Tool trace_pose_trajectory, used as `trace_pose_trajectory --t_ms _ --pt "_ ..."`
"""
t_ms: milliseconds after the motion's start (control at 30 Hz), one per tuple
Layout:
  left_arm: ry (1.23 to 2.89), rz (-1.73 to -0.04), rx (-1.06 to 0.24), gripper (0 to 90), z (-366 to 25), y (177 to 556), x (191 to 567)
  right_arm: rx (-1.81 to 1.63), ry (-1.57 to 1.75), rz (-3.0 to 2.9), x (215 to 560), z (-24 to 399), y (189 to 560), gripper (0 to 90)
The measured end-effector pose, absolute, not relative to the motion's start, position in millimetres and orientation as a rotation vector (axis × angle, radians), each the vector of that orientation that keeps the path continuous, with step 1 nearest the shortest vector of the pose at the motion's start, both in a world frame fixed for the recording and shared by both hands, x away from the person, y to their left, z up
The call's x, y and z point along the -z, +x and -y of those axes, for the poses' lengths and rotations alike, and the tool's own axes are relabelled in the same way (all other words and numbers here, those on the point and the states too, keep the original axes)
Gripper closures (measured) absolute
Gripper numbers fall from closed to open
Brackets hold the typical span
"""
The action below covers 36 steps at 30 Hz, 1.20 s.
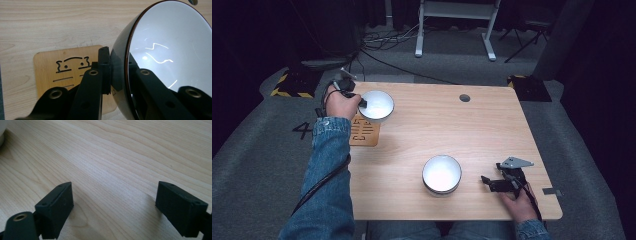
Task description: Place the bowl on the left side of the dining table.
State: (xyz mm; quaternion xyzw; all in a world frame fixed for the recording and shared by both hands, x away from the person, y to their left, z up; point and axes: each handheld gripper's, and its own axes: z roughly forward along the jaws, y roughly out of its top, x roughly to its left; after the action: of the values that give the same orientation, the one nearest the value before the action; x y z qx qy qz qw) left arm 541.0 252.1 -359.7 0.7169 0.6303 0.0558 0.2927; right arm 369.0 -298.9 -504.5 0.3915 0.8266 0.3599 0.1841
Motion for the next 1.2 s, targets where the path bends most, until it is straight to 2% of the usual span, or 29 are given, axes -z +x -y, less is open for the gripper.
trace_pose_trajectory --t_ms 567,1200 --pt "1.766 -1.82 -0.102 81.9 -282 548 378 -1.015 1.108 -2.33 504 299 369 14.4" --pt "1.738 -1.904 -0.102 81.8 -294 547 398 -1.015 1.108 -2.33 504 299 369 14.5"
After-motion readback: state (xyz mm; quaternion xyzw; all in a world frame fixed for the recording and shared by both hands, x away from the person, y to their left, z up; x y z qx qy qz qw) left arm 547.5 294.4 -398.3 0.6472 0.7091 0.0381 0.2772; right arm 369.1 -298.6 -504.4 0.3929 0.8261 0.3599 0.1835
